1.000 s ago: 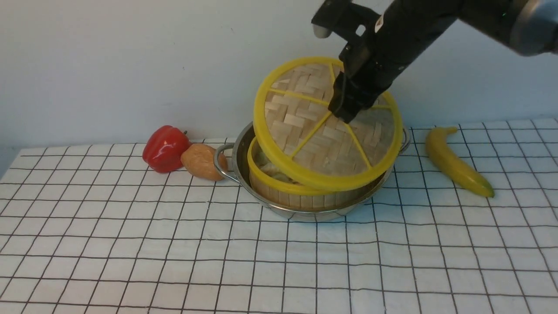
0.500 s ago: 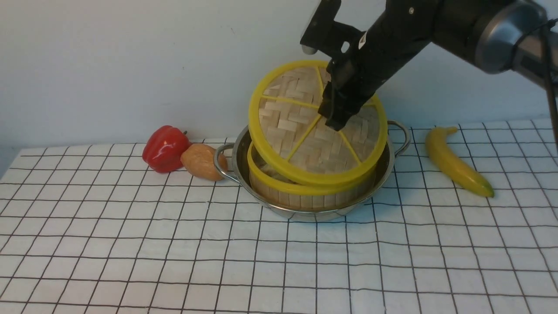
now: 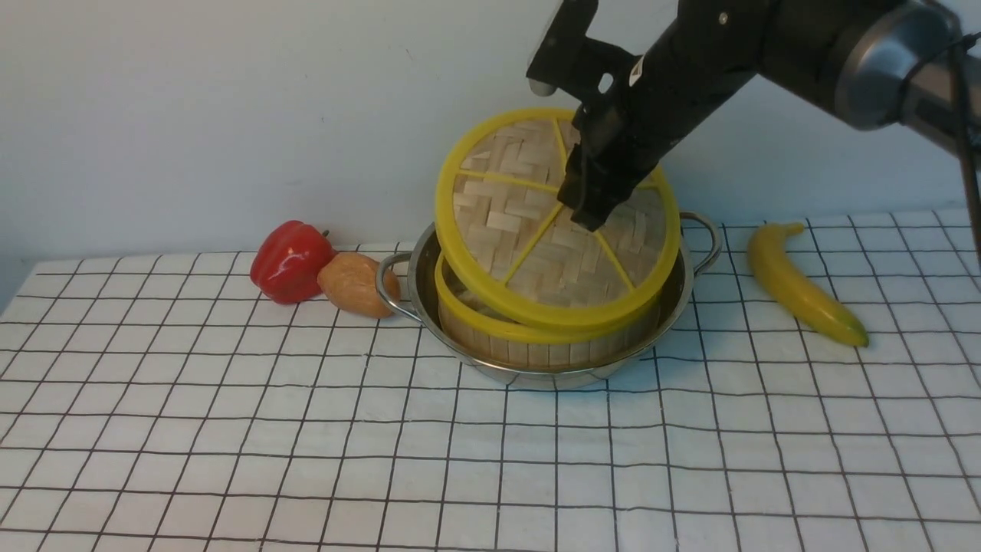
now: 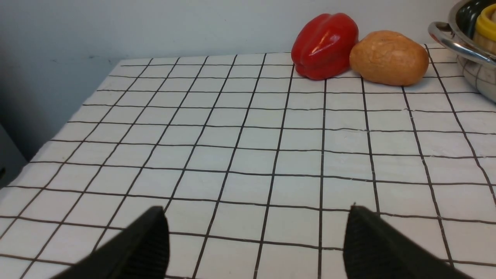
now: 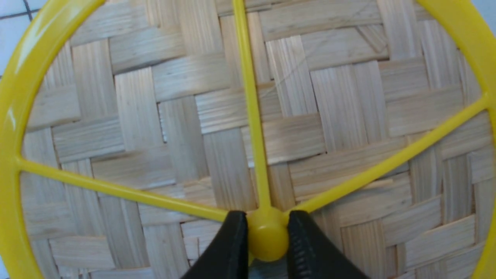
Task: Place the steamer in the pot on the white tablecloth, and put the lid on the steamer.
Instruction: 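Place the bamboo steamer lid onto the steamer basket in the pot with the right gripper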
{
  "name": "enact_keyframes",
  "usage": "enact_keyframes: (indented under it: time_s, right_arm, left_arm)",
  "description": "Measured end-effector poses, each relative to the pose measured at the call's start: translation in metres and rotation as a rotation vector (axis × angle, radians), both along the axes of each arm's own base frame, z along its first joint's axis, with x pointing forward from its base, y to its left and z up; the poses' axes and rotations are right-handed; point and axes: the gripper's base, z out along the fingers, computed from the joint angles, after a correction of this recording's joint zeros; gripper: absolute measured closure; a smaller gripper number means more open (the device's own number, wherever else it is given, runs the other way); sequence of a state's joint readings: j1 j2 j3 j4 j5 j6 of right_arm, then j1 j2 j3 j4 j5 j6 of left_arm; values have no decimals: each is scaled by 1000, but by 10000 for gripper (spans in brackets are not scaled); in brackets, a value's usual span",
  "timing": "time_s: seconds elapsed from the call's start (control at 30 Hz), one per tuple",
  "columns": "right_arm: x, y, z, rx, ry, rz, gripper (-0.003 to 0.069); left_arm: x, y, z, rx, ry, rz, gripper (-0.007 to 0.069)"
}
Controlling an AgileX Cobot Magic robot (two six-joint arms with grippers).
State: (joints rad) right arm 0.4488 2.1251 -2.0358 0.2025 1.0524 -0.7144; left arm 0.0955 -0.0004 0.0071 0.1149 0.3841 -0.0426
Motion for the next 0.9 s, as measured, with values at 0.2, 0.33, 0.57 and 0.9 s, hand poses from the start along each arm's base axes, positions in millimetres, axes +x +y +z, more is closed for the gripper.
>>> enact_keyframes:
  time_s: [0.2,0.33,0.57,0.9]
  right_arm:
    - [1,0,0,2,-9,-2,516]
    - [1,1,1,16,-14,-4,516]
    - [2,2,2,30,-31,-7,516]
    - [-1,0,-1,-32,1,-24,516]
  left_arm:
    - [0,0,0,0,0,0,67]
    - [0,0,0,0,0,0,67]
    - [0,0,0,0,0,0,67]
    - [0,0,0,0,0,0,67]
